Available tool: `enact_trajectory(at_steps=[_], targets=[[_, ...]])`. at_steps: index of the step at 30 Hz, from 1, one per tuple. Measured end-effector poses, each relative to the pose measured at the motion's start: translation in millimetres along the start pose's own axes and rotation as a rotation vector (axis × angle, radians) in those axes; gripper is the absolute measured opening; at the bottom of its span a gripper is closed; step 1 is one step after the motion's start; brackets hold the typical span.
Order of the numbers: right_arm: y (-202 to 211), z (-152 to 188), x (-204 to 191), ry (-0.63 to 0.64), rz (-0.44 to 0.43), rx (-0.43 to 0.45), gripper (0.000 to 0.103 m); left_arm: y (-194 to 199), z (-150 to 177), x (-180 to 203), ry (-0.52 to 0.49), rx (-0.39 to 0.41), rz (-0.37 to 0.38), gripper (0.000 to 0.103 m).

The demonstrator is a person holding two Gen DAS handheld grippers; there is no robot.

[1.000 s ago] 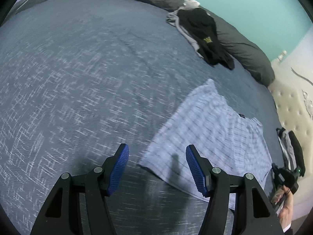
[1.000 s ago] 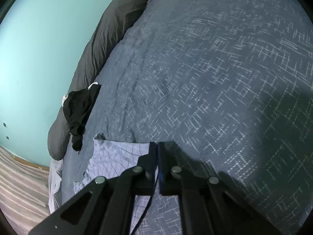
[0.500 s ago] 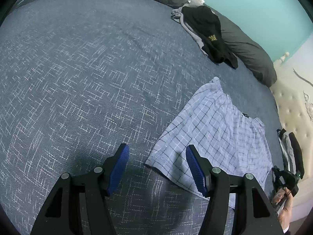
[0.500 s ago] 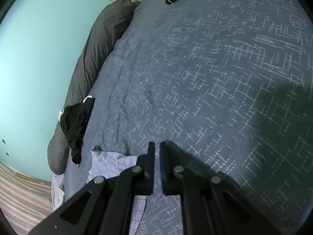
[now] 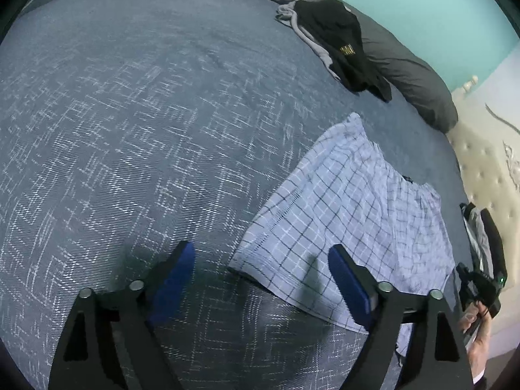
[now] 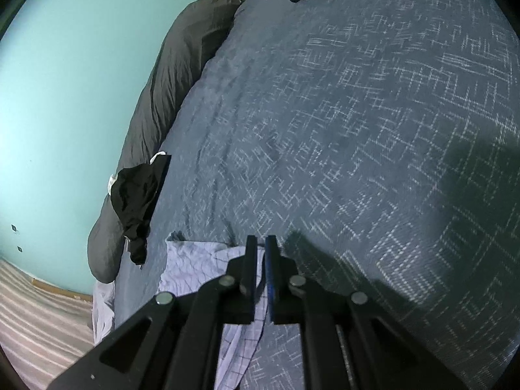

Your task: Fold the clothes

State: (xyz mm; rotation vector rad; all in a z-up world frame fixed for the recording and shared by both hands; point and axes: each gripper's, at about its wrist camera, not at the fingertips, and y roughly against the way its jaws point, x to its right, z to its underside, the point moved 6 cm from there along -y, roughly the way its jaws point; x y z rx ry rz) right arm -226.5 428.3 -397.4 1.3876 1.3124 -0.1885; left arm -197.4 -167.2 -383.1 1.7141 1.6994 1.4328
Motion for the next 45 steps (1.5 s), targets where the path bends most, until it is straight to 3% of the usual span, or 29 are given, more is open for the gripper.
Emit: enact_trajectory(at_steps=[8,10,14,17,21,26,45], targets=[[-3,3,-4,-0.001,-0.004,-0.004,0.006,1,-1,4,-0.046,0.009,-0.019,0.089],[-4,3,-5,0.001,-0.005,-0.004,0.006,2,-1,4,-0.055,0.014,-0.025,0.084],[-5,3,-5,0.002,-0.006,-0.005,0.006,1,-1,6,-0.088,0.009,-0.049,0.057],[-6,3,-5,0.001,-0.007,-0.008,0.006,-1,1,7,-0.100,0.003,-0.050,0.049],[-6,4,-5,0.000,-0.007,-0.008,0.006,-3,2,11,-0.121,-0.008,-0.043,0.010],[-7,4,-5,0.000,-0.009,-0.011,0.006,-1,2,19,-0.139,-0.002,-0.020,0.005],[-10,5,-4,-0.009,-0.018,-0.020,0.006,25,-10,69,-0.191,0.066,0.091,0.005]])
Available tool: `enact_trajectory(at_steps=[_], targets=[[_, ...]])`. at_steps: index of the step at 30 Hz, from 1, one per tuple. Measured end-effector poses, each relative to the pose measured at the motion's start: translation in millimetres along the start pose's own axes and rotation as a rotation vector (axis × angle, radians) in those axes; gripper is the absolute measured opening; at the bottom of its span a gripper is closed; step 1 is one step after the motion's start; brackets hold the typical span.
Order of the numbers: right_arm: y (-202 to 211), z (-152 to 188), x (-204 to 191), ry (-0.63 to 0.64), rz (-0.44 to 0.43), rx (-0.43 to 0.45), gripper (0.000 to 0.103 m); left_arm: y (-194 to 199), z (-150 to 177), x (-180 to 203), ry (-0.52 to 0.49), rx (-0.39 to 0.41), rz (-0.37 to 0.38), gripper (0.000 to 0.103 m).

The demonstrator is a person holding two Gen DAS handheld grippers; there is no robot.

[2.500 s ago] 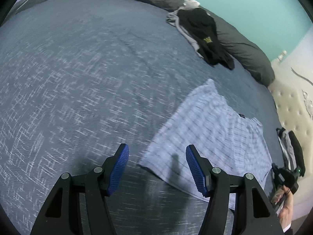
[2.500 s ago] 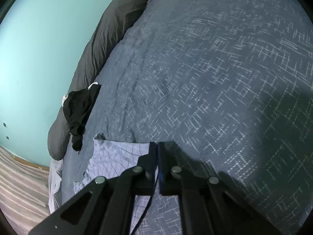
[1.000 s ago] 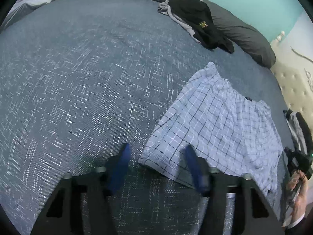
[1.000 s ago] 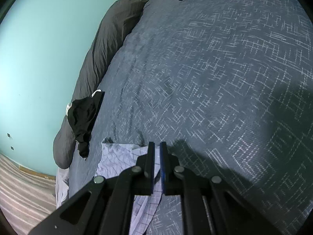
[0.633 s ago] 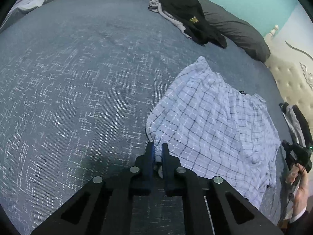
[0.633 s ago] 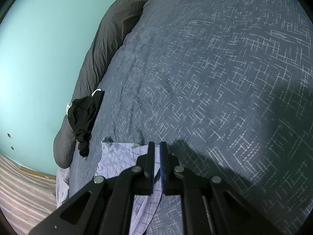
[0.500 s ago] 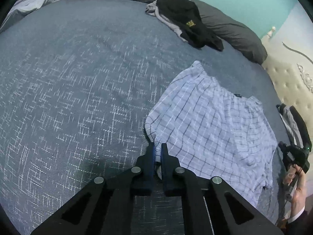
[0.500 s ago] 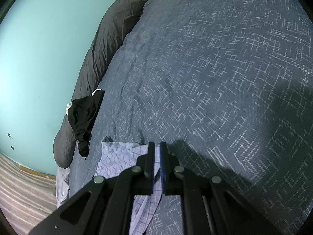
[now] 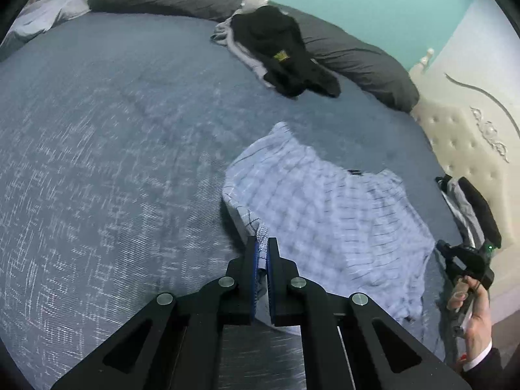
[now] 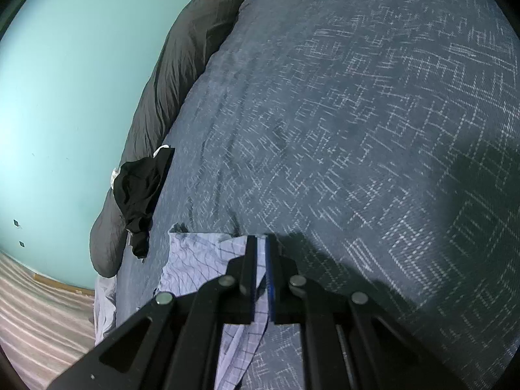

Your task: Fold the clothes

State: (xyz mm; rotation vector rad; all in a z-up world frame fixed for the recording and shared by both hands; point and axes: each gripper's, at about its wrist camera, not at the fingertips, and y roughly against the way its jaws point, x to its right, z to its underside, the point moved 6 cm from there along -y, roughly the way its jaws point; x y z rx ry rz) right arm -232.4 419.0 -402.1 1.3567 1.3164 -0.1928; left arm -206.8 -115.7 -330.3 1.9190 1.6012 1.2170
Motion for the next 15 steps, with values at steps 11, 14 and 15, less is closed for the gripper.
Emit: enact_trajectory(at_steps=[11,14,15], targets=[[2,-3,7,-0.030,-0.032,-0.007,0.006,-6,-11,57,-0.056,-0.001,0.041,0.005],[4,-4,10,-0.046,-0.044,-0.011,0.006,-9,-15,75,-0.068,-0.009,0.050,0.005],[4,-5,11,-0.050,-0.048,-0.012,0.006,-10,-18,83,-0.071,-0.011,0.057,0.005]])
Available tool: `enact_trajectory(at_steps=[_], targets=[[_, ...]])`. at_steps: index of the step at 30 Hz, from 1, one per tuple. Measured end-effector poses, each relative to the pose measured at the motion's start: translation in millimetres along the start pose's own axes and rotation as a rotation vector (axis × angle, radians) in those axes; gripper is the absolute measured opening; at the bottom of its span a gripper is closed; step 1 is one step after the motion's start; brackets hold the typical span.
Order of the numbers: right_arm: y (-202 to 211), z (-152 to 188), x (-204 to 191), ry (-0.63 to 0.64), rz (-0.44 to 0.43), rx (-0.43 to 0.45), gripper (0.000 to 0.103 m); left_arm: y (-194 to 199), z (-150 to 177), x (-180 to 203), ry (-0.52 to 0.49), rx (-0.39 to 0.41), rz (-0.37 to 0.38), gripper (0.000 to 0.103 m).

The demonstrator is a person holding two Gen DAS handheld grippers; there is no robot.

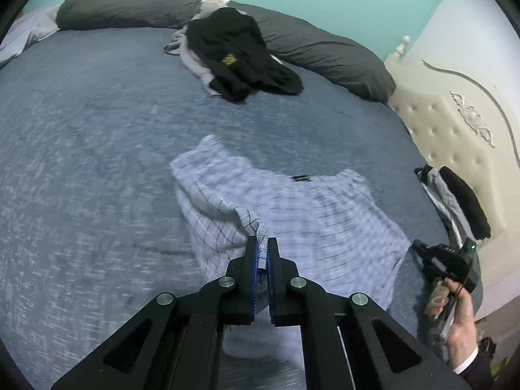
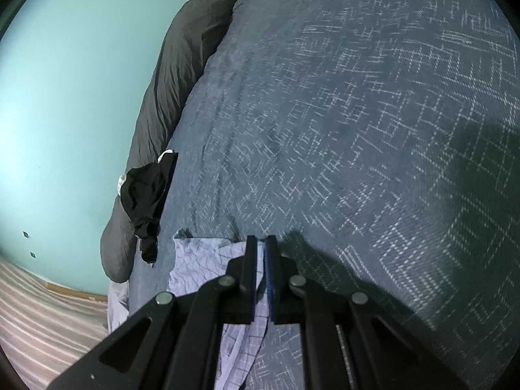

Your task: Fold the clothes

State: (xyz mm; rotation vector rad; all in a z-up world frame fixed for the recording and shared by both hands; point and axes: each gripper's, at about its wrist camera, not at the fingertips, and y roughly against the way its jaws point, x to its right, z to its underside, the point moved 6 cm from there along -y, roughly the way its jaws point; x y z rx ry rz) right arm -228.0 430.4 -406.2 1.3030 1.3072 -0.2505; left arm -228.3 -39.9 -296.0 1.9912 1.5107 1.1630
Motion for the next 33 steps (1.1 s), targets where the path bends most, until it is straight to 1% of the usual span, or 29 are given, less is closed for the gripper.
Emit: enact_trajectory(at_steps=[4,8,9,10,15,18,20,24,26,28,29,30,32,33], targets=[[5,-4,3,-0.022,-0.019,0.005,0.006,-6,-17,48,-0.059,0.005,0.026,0.005],[8,-7,5,-0.047,-0.042,0.000,0.006,-22,-32,114,-0.139,-0.002,0.076,0.005],[8,-7,5,-0.048,-0.046,-0.001,0.006,-30,-33,137,-0.168,-0.012,0.093,0.005],[9,-8,5,-0.047,-0.051,-0.004,0.006,-38,-33,150,-0.184,-0.022,0.105,0.005],[13,-12,3,-0.030,-0.068,-0.011,0.006,-97,-9,216,-0.237,-0.141,0.161,0.005],[14,-13,1,-0.021,-0.077,-0.019,0.006,-127,11,232,-0.260,-0.201,0.154,0.005],[12,-12,-1,-0.015,-0.085,-0.032,0.006,-144,24,234,-0.266,-0.239,0.143,0.005],[8,-9,-10,0.013,-0.099,-0.057,0.006,-148,36,230,-0.251,-0.269,0.147,0.005],[5,-6,-17,0.032,-0.108,-0.068,0.006,-144,33,225,-0.244,-0.263,0.143,0.006],[1,-2,-24,0.048,-0.122,-0.084,0.006,-138,28,220,-0.232,-0.252,0.145,0.010],[0,1,-26,0.055,-0.129,-0.094,0.006,-134,24,217,-0.226,-0.244,0.150,0.015],[-1,4,-29,0.064,-0.134,-0.106,0.006,-129,20,214,-0.227,-0.234,0.147,0.024],[-4,10,-34,0.084,-0.145,-0.130,0.006,-120,13,206,-0.226,-0.215,0.139,0.034],[-5,12,-36,0.091,-0.151,-0.140,0.006,-117,10,203,-0.223,-0.207,0.133,0.034]])
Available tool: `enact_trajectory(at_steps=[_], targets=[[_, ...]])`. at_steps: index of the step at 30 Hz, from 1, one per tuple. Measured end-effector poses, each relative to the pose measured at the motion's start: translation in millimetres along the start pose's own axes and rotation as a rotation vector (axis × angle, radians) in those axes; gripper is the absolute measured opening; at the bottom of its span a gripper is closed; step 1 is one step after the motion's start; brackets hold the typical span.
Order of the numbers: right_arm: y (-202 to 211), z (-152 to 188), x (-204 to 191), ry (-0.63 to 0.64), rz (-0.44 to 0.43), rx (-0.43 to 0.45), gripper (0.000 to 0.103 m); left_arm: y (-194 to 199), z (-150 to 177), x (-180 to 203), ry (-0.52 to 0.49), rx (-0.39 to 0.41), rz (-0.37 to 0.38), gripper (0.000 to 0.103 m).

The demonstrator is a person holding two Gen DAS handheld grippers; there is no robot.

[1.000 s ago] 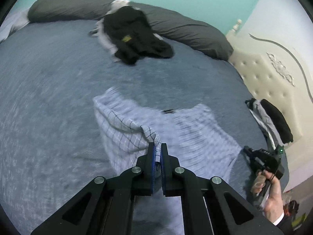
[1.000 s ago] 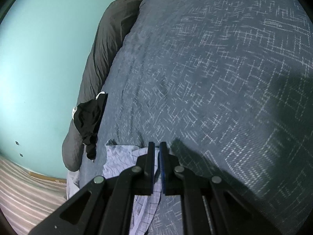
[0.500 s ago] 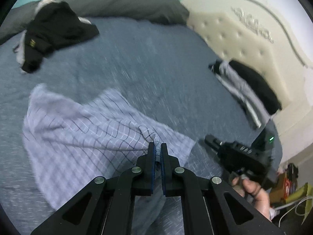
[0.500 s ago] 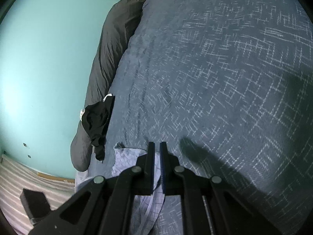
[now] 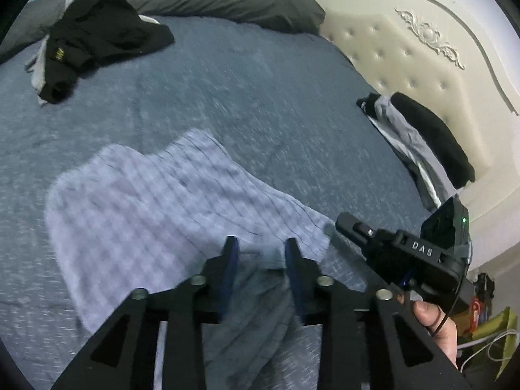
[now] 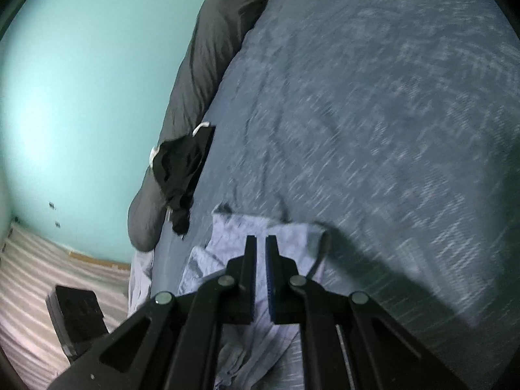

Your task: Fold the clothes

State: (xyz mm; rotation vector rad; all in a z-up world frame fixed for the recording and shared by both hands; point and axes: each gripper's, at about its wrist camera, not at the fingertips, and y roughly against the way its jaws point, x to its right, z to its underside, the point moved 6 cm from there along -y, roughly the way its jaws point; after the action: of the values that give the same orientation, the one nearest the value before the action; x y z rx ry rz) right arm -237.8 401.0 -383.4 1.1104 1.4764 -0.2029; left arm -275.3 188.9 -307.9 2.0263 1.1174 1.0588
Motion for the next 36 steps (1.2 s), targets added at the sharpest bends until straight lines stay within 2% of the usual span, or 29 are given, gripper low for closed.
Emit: enact_trajectory(at_steps=[3,5,6,9,20,28,36], targets=[[-7,6,-7,0.021,-0.012,-0.029,0.009,10,-4,-13,0.015,0.012,-0.018,0.035],[-11,10,-10,0.032,-0.017,-0.048,0.026,13,-8,-25,0.022,0.015,-0.042,0.035],[-13,12,-12,0.037,-0.019,-0.057,0.028,15,-10,-32,0.027,0.017,-0.055,0.036],[-18,16,-17,0.061,-0.019,-0.074,0.028,20,-17,-55,0.047,0.024,-0.096,0.044],[-36,29,-30,0.142,0.001,-0.135,0.028,8,-58,-109,0.086,0.030,-0.196,0.048],[-45,29,-24,0.170,0.047,-0.146,0.028,-12,-82,-129,0.101,0.005,-0.222,0.049],[-49,29,-26,0.233,0.102,-0.139,0.028,-28,-87,-141,0.121,-0.023,-0.230,0.050]])
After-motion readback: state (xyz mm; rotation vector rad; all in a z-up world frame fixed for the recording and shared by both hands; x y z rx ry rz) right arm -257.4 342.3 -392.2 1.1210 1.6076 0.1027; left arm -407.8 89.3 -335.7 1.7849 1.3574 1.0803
